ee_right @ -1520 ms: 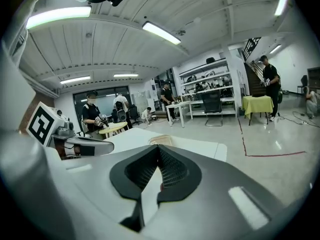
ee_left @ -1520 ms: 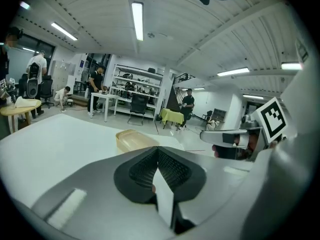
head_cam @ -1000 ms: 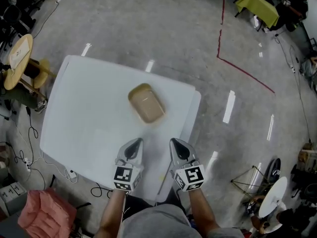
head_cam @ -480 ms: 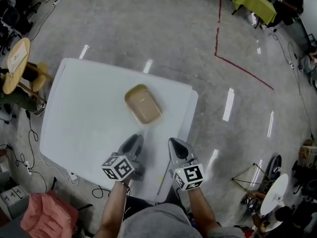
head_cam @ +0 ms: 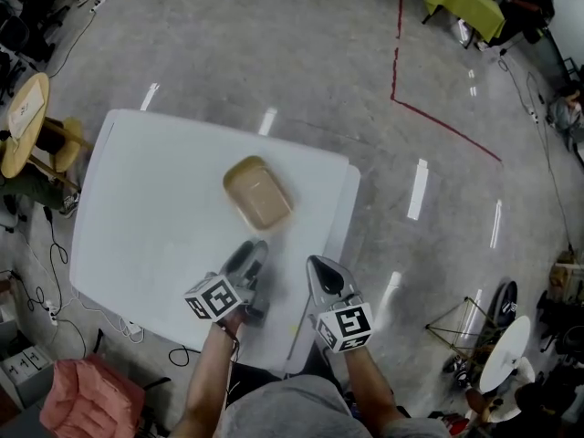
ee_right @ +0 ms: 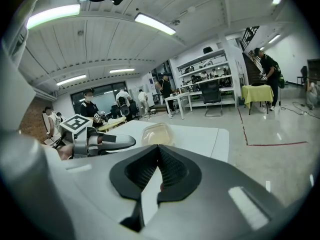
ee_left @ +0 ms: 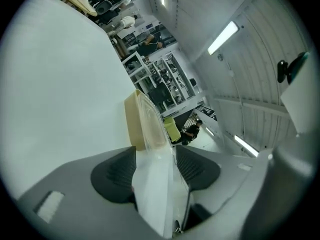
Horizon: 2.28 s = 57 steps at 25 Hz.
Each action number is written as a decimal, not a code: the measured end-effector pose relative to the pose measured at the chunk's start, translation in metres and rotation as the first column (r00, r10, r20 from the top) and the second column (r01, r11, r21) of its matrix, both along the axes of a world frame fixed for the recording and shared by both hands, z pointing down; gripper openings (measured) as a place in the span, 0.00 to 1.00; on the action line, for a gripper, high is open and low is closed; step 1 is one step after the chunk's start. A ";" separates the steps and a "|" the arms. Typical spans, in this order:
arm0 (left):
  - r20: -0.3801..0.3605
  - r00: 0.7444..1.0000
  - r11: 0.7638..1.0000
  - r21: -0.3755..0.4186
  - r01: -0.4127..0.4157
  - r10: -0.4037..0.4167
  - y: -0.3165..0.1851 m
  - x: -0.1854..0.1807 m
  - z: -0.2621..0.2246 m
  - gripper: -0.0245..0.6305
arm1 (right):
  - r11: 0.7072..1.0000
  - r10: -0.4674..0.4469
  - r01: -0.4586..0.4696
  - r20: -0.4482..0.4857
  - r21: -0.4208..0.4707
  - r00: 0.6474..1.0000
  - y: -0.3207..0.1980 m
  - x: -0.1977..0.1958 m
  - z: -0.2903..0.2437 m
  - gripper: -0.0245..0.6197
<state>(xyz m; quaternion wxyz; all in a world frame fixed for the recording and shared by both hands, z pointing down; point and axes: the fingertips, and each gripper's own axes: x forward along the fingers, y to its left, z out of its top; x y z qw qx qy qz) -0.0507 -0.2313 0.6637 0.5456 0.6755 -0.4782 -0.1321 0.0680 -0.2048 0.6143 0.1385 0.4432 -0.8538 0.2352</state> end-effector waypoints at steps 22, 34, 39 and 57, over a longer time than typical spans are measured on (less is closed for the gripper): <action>-0.104 0.994 0.999 -0.041 0.033 -0.037 -0.012 0.013 0.013 0.24 | 0.999 0.035 -0.035 -0.021 -0.001 0.999 -0.009 0.023 0.003 0.05; -0.124 0.990 0.997 -0.039 0.060 -0.064 -0.011 0.014 0.009 0.12 | 0.999 0.037 -0.037 -0.019 -0.001 0.999 -0.003 0.026 0.000 0.05; -0.118 0.991 0.998 -0.026 0.056 -0.058 -0.012 0.014 0.007 0.11 | 0.999 0.039 -0.039 -0.019 0.003 0.999 -0.002 0.027 -0.002 0.05; 0.096 0.995 0.993 0.115 -0.021 0.010 -0.010 0.009 -0.043 0.10 | 0.999 0.035 -0.034 -0.027 0.043 0.999 0.006 0.022 -0.020 0.05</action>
